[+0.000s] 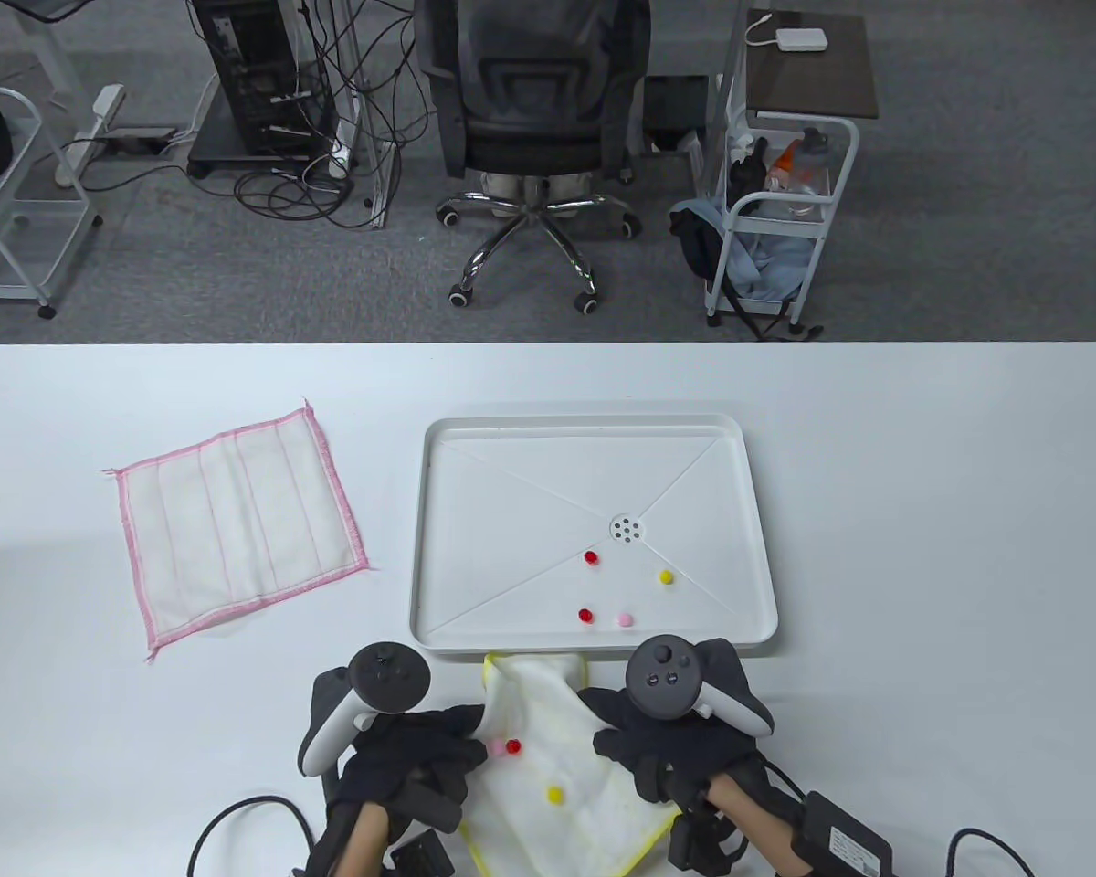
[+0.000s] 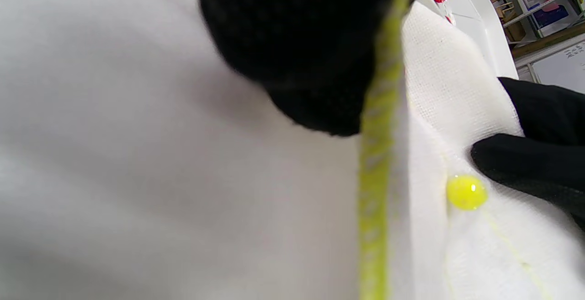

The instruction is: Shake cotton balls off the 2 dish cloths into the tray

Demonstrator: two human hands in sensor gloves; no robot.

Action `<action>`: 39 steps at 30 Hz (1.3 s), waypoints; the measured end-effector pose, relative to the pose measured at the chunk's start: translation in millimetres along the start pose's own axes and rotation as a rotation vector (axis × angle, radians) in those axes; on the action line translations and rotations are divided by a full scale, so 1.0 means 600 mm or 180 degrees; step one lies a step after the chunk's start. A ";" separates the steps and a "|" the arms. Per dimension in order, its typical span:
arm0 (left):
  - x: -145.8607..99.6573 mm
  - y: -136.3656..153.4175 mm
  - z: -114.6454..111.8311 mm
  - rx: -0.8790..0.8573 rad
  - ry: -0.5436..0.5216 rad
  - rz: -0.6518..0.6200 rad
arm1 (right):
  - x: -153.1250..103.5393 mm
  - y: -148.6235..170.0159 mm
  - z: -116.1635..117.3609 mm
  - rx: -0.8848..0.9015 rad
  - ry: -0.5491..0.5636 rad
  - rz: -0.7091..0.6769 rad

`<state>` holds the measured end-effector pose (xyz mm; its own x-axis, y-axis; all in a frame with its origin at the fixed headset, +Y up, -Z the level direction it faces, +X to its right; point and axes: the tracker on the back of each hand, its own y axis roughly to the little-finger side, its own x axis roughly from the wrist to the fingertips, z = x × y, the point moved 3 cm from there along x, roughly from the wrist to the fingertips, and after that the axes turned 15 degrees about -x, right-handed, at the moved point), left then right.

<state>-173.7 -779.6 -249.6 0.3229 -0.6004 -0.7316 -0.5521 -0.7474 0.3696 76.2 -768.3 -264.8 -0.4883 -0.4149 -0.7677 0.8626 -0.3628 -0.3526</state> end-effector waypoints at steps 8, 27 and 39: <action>-0.009 -0.009 0.010 -0.0130 0.0228 -0.0049 | -0.014 -0.011 -0.013 0.0082 -0.0026 -0.0110; -0.037 -0.052 0.060 -0.0344 0.0501 -0.0088 | -0.023 -0.036 -0.064 0.0329 -0.0021 -0.0278; -0.013 -0.122 0.131 -0.0560 0.0378 0.0076 | 0.028 -0.019 -0.148 0.0515 -0.0048 -0.0114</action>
<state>-196.4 -697.7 -315.8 0.4054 -0.6400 -0.6527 -0.4213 -0.7645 0.4878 69.9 -696.9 -321.4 -0.5213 -0.4112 -0.7478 0.8127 -0.5066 -0.2879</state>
